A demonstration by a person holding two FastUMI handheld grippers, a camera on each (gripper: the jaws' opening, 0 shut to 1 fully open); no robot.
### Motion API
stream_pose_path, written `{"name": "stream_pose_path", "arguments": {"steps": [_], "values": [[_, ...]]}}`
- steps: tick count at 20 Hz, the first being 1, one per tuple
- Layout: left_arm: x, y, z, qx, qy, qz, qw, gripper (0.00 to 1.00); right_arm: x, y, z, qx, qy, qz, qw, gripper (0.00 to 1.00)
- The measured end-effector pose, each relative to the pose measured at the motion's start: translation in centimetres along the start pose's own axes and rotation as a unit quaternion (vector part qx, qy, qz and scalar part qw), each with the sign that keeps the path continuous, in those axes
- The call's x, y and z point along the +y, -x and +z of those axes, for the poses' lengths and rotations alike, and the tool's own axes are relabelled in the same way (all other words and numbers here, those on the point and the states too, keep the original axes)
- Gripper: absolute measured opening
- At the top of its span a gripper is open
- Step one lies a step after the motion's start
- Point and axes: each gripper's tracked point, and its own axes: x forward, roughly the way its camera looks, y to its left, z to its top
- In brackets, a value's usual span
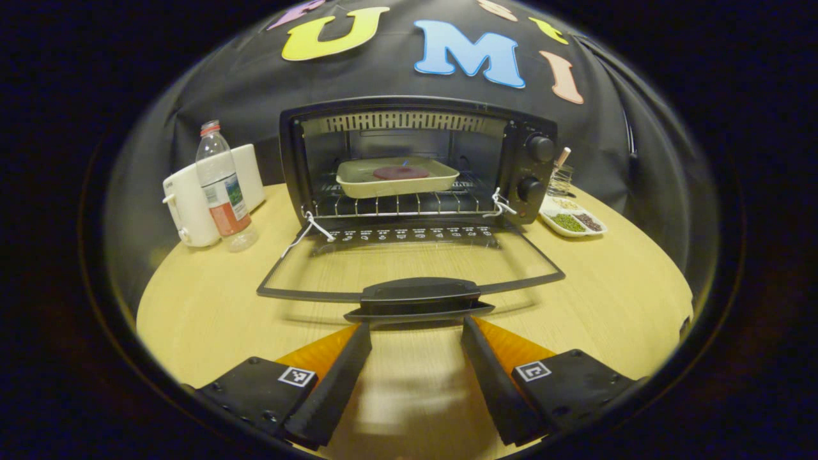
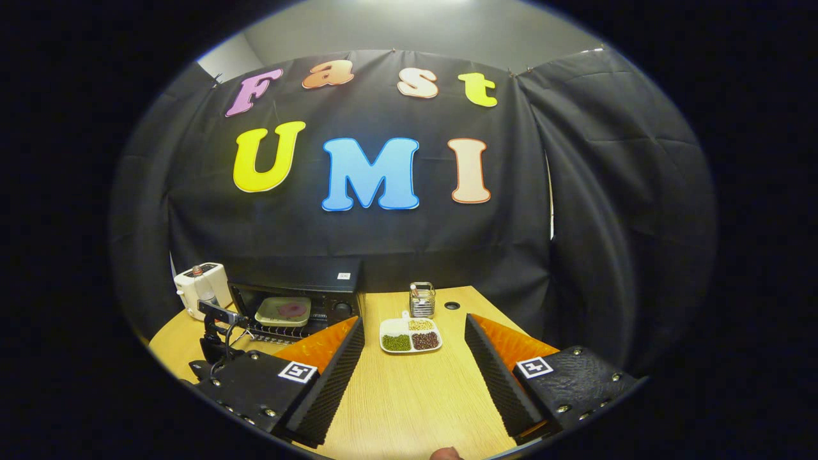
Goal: Open the electric oven with the left hand, put the food in, and close the electric oven.
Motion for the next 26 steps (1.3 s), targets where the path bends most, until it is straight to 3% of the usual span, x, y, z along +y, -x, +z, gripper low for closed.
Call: {"name": "stream_pose_path", "arguments": {"steps": [11,19,26], "values": [[0.1,2.8,8.8,-0.102,-0.017,-0.003,0.995,0.98,3.2,-0.9,0.3,-0.005,0.021,0.036,0.999,0.98],[-0.1,3.2,16.5,-0.165,-0.029,-0.013,0.986,0.97,2.8,-1.1,0.7,-0.006,0.010,0.031,0.999,0.98],[-2.3,12.4,22.8,-0.252,-0.023,-0.018,0.967,1.00,2.0,0.4,3.2,-0.041,0.010,0.051,0.998,0.98]]}}
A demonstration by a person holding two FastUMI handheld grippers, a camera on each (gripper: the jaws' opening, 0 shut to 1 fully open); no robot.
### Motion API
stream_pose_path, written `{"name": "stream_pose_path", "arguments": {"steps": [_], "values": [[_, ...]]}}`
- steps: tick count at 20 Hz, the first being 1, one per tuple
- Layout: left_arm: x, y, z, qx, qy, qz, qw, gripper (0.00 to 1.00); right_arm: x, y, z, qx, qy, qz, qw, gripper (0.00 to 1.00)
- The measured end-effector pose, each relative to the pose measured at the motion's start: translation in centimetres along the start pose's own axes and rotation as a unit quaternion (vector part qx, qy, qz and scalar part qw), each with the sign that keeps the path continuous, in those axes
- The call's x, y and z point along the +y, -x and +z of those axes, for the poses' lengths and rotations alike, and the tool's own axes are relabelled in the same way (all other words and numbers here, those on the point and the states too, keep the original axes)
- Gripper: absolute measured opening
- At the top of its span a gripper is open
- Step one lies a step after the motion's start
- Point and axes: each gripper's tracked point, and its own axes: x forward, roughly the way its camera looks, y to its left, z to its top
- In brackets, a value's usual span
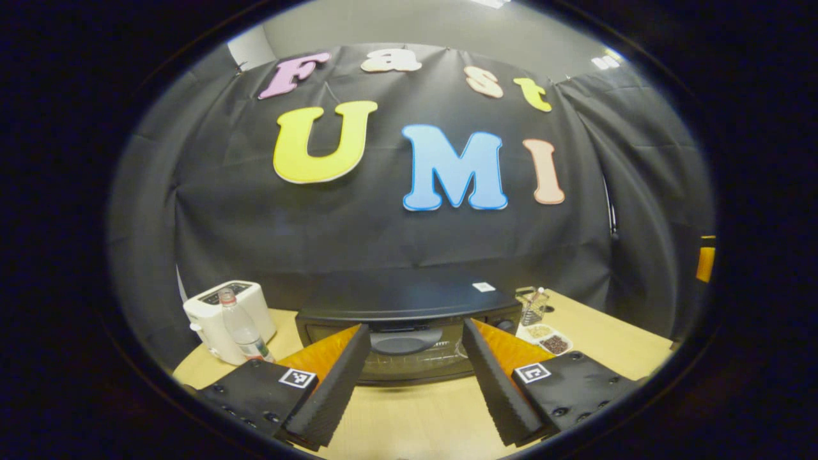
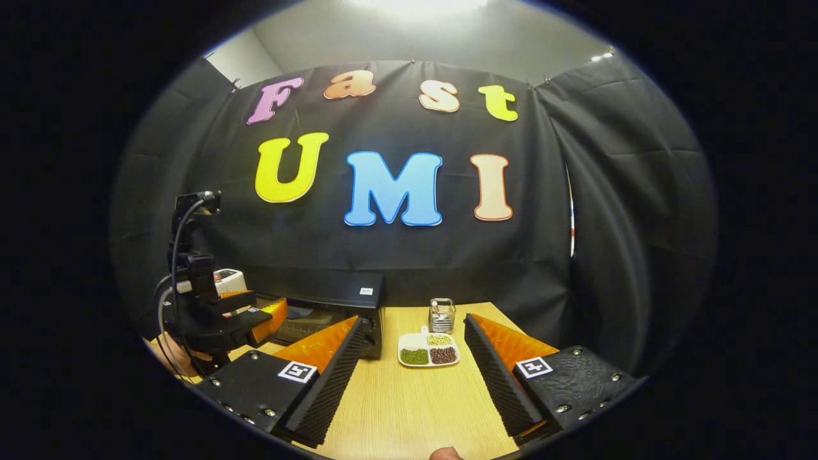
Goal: Open the electric oven with the left hand, put the food in, and close the electric oven.
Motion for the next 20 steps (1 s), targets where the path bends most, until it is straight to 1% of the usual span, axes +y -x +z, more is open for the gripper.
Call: {"name": "stream_pose_path", "arguments": {"steps": [1,2,3,4,7,8,9,11,14,18,20], "values": [[-0.3,1.3,0.9,-0.008,0.002,0.003,1.000,1.00,-0.2,0.5,0.5,-0.008,0.001,0.005,1.000,0.98],[-0.7,2.6,1.8,-0.015,0.005,0.005,1.000,0.97,-0.3,1.1,0.9,-0.016,0.002,0.012,1.000,0.98],[-0.9,4.3,2.8,-0.021,0.006,0.012,1.000,1.00,-0.5,1.7,1.4,-0.025,0.002,0.019,1.000,0.98],[-1.0,6.2,3.7,-0.029,0.007,0.021,0.999,0.97,-0.6,2.3,1.7,-0.033,0.003,0.027,0.999,0.98],[-1.0,10.8,5.5,-0.053,0.010,0.045,0.998,0.97,-1.7,4.0,2.1,-0.051,0.003,0.043,0.998,0.98],[-0.7,12.6,6.2,-0.062,0.006,0.056,0.996,0.97,-1.9,4.6,2.2,-0.054,-0.001,0.049,0.997,0.98],[-0.2,14.2,6.8,-0.068,0.002,0.068,0.995,1.00,-1.9,5.1,2.3,-0.055,-0.006,0.059,0.997,0.98],[0.4,17.1,7.2,-0.074,-0.004,0.089,0.993,1.00,-1.7,5.9,2.6,-0.057,-0.008,0.073,0.996,0.97],[1.6,20.4,7.8,-0.080,-0.005,0.102,0.992,1.00,-1.7,7.0,3.1,-0.069,-0.007,0.078,0.995,0.97],[4.1,23.8,7.9,-0.084,-0.012,0.119,0.989,1.00,0.0,8.7,3.6,-0.079,-0.019,0.083,0.993,0.98],[5.2,25.0,8.0,-0.087,-0.009,0.119,0.989,1.00,0.7,9.6,4.1,-0.093,-0.021,0.079,0.992,0.98]]}}
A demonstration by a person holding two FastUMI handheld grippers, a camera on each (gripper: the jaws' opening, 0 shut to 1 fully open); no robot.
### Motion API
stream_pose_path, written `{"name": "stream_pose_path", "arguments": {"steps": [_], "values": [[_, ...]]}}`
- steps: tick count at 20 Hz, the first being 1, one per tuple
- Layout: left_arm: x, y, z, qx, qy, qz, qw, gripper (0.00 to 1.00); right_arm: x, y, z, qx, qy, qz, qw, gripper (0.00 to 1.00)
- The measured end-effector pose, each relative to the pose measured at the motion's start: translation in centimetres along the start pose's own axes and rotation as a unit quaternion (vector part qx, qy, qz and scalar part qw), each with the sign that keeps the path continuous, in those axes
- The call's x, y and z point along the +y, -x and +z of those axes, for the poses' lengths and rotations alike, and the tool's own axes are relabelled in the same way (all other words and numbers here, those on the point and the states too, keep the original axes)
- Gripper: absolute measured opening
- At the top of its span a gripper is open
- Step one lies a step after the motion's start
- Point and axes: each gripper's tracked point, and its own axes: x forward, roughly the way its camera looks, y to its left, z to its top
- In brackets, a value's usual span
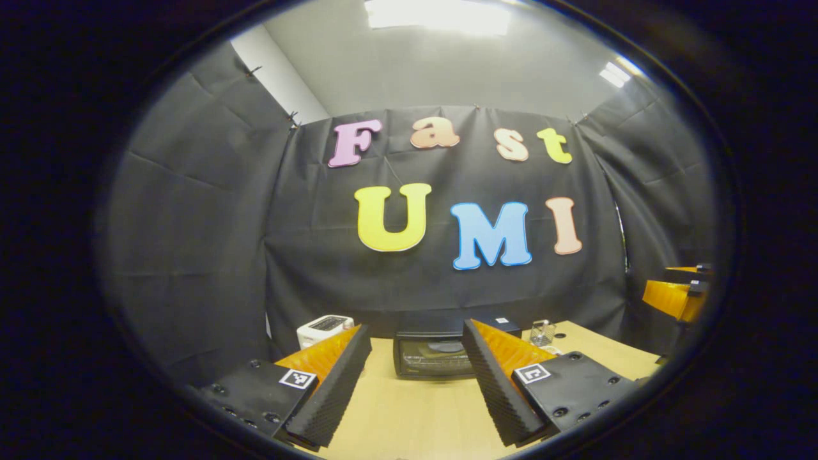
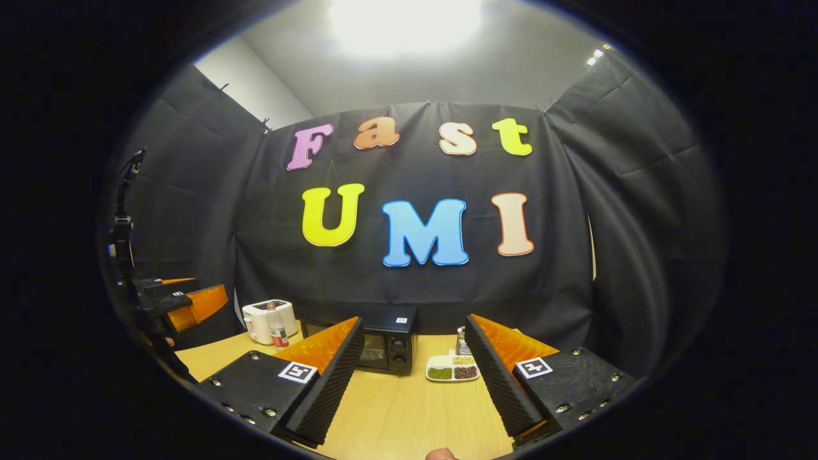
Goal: Open the electric oven with the left hand, put the food in, and close the electric oven.
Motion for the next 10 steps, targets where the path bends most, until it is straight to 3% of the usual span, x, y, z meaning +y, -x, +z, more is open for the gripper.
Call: {"name": "stream_pose_path", "arguments": {"steps": [8,9,10], "values": [[2.7,2.8,0.7,-0.012,-0.001,-0.007,1.000,1.00,2.5,2.7,0.3,-0.001,0.005,-0.019,1.000,0.98],[2.9,3.0,0.5,-0.011,0.001,-0.008,1.000,0.90,2.7,2.8,0.2,-0.001,0.003,-0.022,1.000,0.98],[3.0,3.2,0.4,-0.010,0.003,-0.009,1.000,1.00,2.9,3.2,0.2,0.000,0.002,-0.023,1.000,0.98]]}}
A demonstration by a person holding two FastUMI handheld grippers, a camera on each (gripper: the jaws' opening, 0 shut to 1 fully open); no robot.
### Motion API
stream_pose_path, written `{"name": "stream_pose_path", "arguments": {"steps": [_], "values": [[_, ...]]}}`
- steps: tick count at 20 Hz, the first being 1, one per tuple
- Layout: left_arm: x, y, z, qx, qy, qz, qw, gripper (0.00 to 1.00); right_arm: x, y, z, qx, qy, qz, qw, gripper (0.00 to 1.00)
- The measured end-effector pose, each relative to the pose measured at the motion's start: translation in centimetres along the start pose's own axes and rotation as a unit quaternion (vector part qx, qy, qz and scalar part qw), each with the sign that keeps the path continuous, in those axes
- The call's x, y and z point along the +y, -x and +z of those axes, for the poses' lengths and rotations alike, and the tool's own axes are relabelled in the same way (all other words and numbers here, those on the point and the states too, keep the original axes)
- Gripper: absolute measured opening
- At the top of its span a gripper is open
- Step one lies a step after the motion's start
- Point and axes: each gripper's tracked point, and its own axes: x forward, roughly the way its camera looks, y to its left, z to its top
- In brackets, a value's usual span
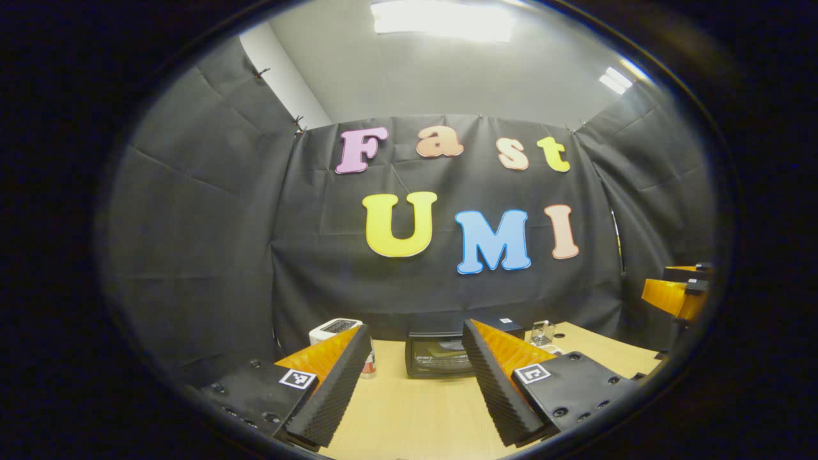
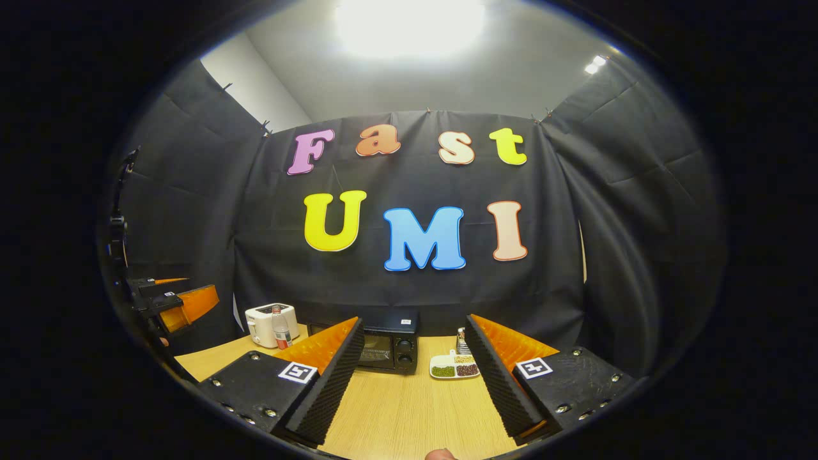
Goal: Open the electric oven with the left hand, put the food in, and close the electric oven.
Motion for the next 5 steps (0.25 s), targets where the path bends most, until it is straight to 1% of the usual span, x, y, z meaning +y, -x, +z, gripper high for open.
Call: {"name": "stream_pose_path", "arguments": {"steps": [5], "values": [[0.12,0.52,0.25,-0.006,-0.001,-0.007,1.000,1.00,0.44,0.69,0.25,-0.005,0.003,-0.006,1.000,0.98]]}}
